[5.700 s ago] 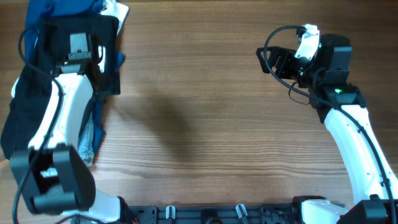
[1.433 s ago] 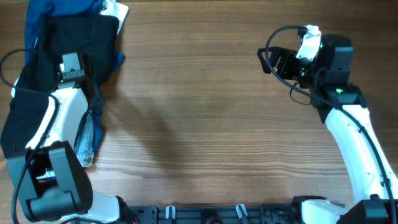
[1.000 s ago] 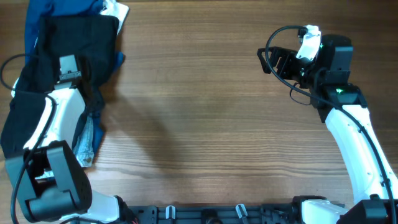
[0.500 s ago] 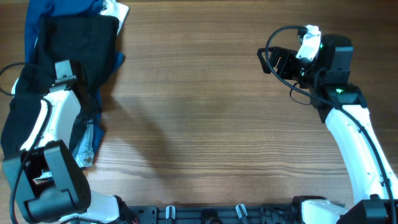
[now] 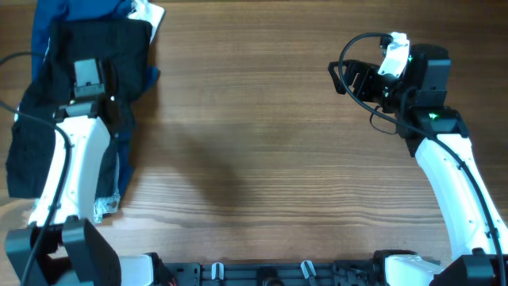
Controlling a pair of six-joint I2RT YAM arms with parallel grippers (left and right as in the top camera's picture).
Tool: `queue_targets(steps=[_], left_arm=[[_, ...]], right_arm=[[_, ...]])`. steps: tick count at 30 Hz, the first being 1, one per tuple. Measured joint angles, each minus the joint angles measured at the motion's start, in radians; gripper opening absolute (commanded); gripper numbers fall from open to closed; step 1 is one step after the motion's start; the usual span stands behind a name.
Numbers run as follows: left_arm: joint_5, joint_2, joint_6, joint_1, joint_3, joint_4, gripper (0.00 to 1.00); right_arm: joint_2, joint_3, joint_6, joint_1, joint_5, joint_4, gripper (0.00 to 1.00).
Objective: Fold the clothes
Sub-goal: 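Pull the black garment off the pile to table center with left gripper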
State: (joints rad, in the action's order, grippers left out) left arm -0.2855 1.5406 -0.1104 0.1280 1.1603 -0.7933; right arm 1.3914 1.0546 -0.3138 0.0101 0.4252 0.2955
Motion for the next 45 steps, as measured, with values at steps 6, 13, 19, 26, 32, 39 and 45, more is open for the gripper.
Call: queue_targets(steps=[6,13,19,26,32,39,45], left_arm=[[0.068,0.000,-0.008,-0.030,0.002,0.008,0.04],[0.205,0.000,-0.051,-0.262,0.002,0.163,0.04],[0.263,0.029,-0.121,-0.556,0.003,0.415,0.04],[0.288,0.188,-0.185,-0.727,0.004,0.689,0.04],[0.315,0.367,-0.203,-0.796,0.080,0.871,0.10],[0.299,0.377,-0.189,-0.793,0.274,0.782,1.00],[0.287,0.188,-0.186,-0.647,0.298,0.425,1.00]], right_arm=[[0.000,0.000,0.000,0.000,0.000,0.000,0.99],[0.000,0.000,-0.001,-0.001,-0.001,-0.043,0.91],[-0.016,0.000,-0.007,-0.084,-0.002,-0.118,0.93],[-0.174,0.002,-0.023,-0.386,0.051,-0.094,0.94],[-0.204,0.008,-0.026,-0.542,0.138,-0.003,0.94],[-0.204,0.008,-0.022,-0.542,0.159,0.023,0.96],[-0.190,0.011,0.028,-0.529,0.183,0.185,0.99]])
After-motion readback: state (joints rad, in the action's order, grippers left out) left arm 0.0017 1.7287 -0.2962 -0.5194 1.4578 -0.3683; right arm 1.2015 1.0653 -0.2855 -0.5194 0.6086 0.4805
